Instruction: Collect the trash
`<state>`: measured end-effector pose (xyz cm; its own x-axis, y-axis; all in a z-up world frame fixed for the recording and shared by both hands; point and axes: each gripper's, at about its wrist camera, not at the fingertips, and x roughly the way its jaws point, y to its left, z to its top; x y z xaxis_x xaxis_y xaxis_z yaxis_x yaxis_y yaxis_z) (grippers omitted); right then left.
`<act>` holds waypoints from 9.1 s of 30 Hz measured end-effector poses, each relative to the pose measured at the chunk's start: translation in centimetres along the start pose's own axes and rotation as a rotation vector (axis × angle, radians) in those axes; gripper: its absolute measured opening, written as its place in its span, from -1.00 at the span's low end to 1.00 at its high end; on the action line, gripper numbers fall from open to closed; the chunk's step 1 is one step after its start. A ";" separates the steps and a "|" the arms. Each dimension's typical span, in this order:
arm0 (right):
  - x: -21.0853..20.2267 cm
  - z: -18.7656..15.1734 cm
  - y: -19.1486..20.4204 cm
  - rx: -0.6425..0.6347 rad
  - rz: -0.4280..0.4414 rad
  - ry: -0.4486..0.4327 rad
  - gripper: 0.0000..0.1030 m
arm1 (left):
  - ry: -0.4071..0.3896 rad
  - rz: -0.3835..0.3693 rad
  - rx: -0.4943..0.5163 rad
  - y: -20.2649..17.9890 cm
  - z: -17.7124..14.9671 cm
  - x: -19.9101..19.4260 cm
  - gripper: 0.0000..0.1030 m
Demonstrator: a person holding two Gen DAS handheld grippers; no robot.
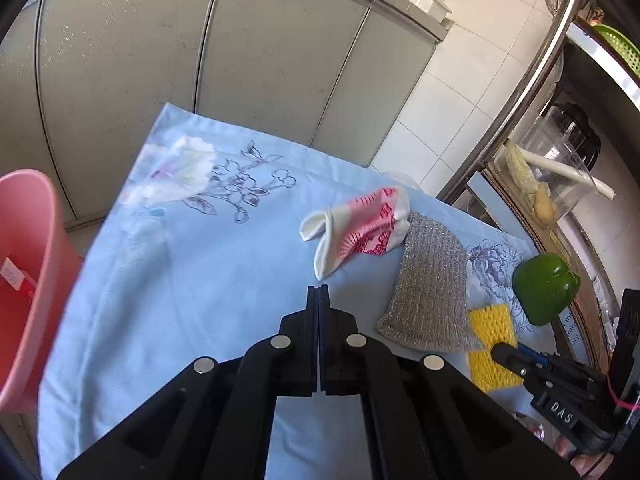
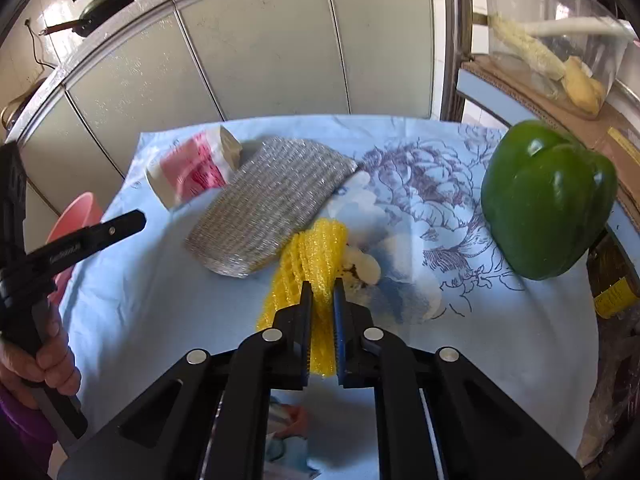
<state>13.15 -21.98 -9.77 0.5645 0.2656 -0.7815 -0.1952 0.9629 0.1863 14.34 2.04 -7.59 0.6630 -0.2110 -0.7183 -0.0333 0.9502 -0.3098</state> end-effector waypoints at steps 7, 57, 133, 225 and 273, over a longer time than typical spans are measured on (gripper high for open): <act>-1.5 -0.5 1.0 -0.043 -0.036 0.002 -0.82 | -0.088 0.037 -0.039 0.3 -3.2 -4.4 -1.00; -6.6 0.1 0.2 0.078 0.105 -0.117 -0.82 | -0.090 -0.134 0.158 -1.6 3.8 -2.5 0.11; 2.6 3.6 31.6 -0.352 0.473 0.051 -0.67 | -0.174 0.431 -0.196 18.8 -4.5 -16.7 -0.34; -5.0 -7.9 1.3 0.112 0.175 0.009 0.09 | 0.021 -0.030 0.096 -1.2 -5.0 -5.7 -0.94; -4.7 -9.6 7.8 -0.009 0.180 0.001 0.13 | -0.097 0.136 0.203 3.2 -14.0 -15.4 -0.96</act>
<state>1.29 -16.17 -10.35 0.5188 0.4336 -0.7368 -0.3003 0.8993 0.3178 -6.44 5.07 -6.26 0.7317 -0.0643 -0.6786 0.0172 0.9970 -0.0759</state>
